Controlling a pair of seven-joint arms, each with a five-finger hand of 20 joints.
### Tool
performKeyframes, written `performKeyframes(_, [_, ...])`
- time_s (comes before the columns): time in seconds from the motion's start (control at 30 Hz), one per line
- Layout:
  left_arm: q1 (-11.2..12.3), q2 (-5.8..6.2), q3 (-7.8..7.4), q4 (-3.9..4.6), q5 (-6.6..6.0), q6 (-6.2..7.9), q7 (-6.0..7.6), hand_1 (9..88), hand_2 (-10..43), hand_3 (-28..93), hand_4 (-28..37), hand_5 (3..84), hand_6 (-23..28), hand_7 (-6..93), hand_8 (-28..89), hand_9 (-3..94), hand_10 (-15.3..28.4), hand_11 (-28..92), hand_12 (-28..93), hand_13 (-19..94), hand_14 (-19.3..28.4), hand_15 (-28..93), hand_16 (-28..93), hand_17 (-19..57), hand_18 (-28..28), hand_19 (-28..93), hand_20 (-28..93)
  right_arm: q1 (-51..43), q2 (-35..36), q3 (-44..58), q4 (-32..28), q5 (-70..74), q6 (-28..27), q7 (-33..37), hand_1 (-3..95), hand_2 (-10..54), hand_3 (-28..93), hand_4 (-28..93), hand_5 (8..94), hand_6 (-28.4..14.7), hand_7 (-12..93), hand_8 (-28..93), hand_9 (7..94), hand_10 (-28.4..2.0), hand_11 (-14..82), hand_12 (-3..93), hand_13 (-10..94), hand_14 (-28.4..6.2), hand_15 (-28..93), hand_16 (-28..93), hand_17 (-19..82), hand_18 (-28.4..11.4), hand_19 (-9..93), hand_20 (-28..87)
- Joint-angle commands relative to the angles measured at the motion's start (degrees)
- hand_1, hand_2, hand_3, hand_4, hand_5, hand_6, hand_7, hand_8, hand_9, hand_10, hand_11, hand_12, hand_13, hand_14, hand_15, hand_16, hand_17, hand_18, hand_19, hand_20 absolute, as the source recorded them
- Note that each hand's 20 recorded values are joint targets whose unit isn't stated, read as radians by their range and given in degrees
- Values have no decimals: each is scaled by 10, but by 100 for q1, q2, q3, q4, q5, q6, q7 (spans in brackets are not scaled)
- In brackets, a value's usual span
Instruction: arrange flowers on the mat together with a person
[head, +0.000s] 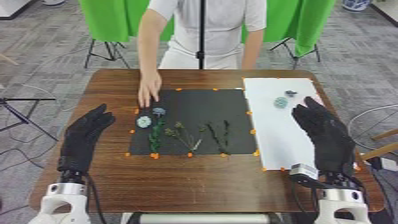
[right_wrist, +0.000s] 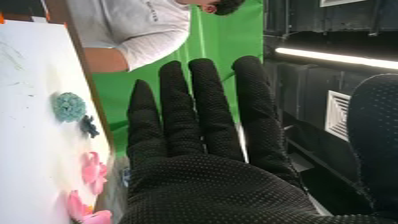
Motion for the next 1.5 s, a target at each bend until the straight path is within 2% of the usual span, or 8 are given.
performKeyframes(0.03, [78, -64, -26, 11, 0, -10, -31, 230, 14, 675, -226, 472, 29, 126, -58, 444, 127, 160, 149, 358, 169, 124, 62, 64, 128, 54, 203, -107, -54, -16, -48, -3, 56, -26, 95, 27, 822, -175, 474, -6, 111, -90, 473, -154, 57, 127, 371, -136, 117, 161, 217, -123, 17, 297])
performKeyframes(0.53, [77, -44, -44, -2, -13, 32, -64, 228, 12, 675, -225, 471, 28, 126, -58, 444, 127, 160, 149, 358, 169, 125, 61, 63, 129, 56, 202, 120, 350, 322, -21, -425, 266, -93, 133, -7, 809, -173, 480, -7, 116, -90, 476, -154, 59, 136, 373, -136, 120, 165, 219, -124, 26, 306])
performKeyframes(0.67, [64, -28, -46, 1, -17, 41, -75, 229, 13, 673, -224, 472, 29, 125, -58, 444, 127, 160, 149, 358, 169, 125, 61, 62, 129, 56, 203, 390, 990, 742, -68, -1813, 736, 482, 191, -58, 790, -169, 480, -8, 120, -91, 475, -154, 59, 143, 396, -136, 128, 178, 241, -126, 84, 338])
performKeyframes(0.83, [19, -7, -29, 1, -6, 36, -77, 228, 12, 674, -224, 472, 29, 125, -58, 444, 128, 161, 150, 358, 169, 124, 61, 63, 129, 56, 202, 841, 1990, 891, 237, -4822, 1283, 1444, 280, -94, 761, -177, 479, -18, 131, -94, 486, -150, 79, 172, 507, -128, 162, 233, 299, -137, 299, 401])
performKeyframes(0.87, [28, -6, -27, -2, -8, 40, -81, 229, 12, 673, -224, 472, 29, 125, -58, 444, 128, 161, 150, 358, 169, 124, 61, 63, 129, 56, 202, 919, 2168, 912, 319, -5432, 1198, 1595, 297, -95, 759, -184, 486, -19, 138, -96, 498, -150, 97, 178, 533, -129, 200, 240, 310, -144, 385, 416])
performKeyframes(1.0, [60, -2, -27, -21, -10, 53, -82, 229, 13, 672, -224, 471, 29, 125, -58, 444, 127, 160, 149, 358, 169, 124, 61, 63, 129, 56, 202, 1166, 2774, 901, 651, -6506, 767, 1873, 339, -95, 738, -214, 524, -7, 158, -106, 545, -151, 138, 185, 604, -127, 310, 233, 341, -161, 558, 431])
performKeyframes(1.23, [50, 17, -21, -36, -15, 68, -87, 228, 12, 672, -222, 472, 29, 125, -58, 444, 127, 161, 149, 358, 169, 125, 62, 62, 129, 57, 202, 1691, 3493, 585, 1177, -7540, -522, 1845, 369, -95, 731, -246, 551, 10, 163, -112, 616, -150, 168, 190, 671, -117, 383, 243, 379, -177, 662, 448])
performKeyframes(1.5, [81, 13, -57, -56, -21, 84, -74, 229, 13, 670, -222, 472, 30, 123, -58, 443, 126, 160, 149, 358, 169, 125, 62, 62, 129, 58, 202, 2394, 3807, -147, 1755, -7850, -875, 1832, 366, -95, 724, -265, 537, 16, 156, -112, 654, -154, 164, 183, 730, -102, 402, 254, 418, -186, 713, 455])
